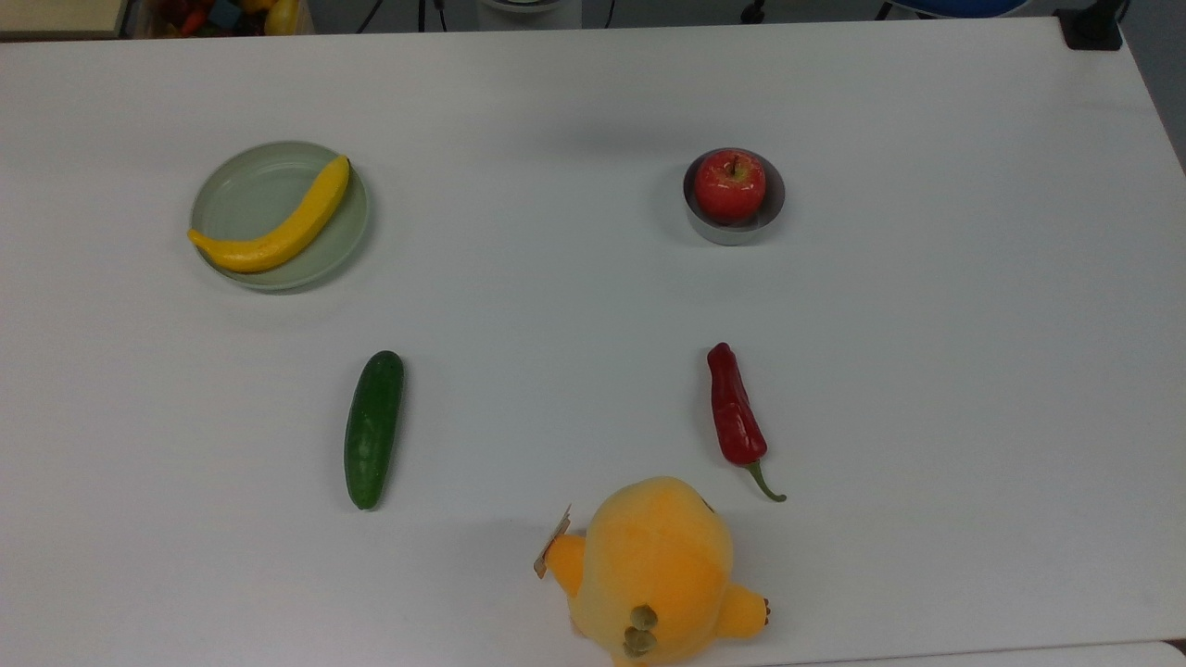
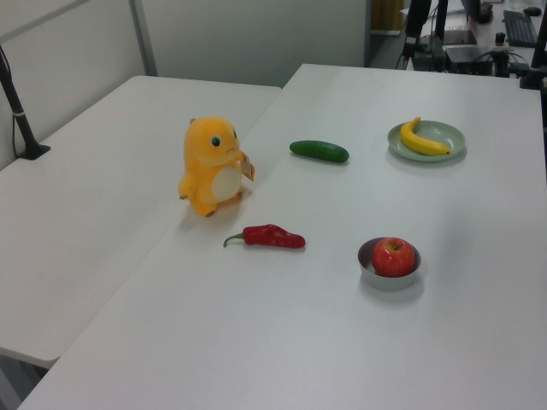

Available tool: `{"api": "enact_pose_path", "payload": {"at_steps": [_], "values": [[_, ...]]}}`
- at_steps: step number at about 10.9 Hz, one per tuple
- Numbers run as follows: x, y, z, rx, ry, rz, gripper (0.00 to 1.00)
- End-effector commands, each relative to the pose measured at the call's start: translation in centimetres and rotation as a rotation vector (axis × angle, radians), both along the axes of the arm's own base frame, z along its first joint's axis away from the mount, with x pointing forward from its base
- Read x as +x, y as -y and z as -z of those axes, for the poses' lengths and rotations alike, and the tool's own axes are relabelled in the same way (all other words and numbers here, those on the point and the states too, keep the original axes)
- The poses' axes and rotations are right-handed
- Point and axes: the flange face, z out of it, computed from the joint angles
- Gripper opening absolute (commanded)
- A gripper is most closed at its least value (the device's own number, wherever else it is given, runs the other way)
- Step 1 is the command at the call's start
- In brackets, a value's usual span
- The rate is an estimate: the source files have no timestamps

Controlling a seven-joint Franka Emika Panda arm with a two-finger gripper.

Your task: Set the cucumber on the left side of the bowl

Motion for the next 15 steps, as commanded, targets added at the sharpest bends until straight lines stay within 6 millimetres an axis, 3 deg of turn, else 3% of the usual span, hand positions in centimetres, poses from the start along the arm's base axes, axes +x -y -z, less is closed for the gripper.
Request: {"api": "enact_pose_path", "payload": {"at_steps": [1, 15], "values": [[-0.35, -0.12, 0.2, 0.003, 0.008, -0.018, 1.0], [-0.27, -0.17, 0.66, 0.004, -0.005, -0.027, 1.0]]}}
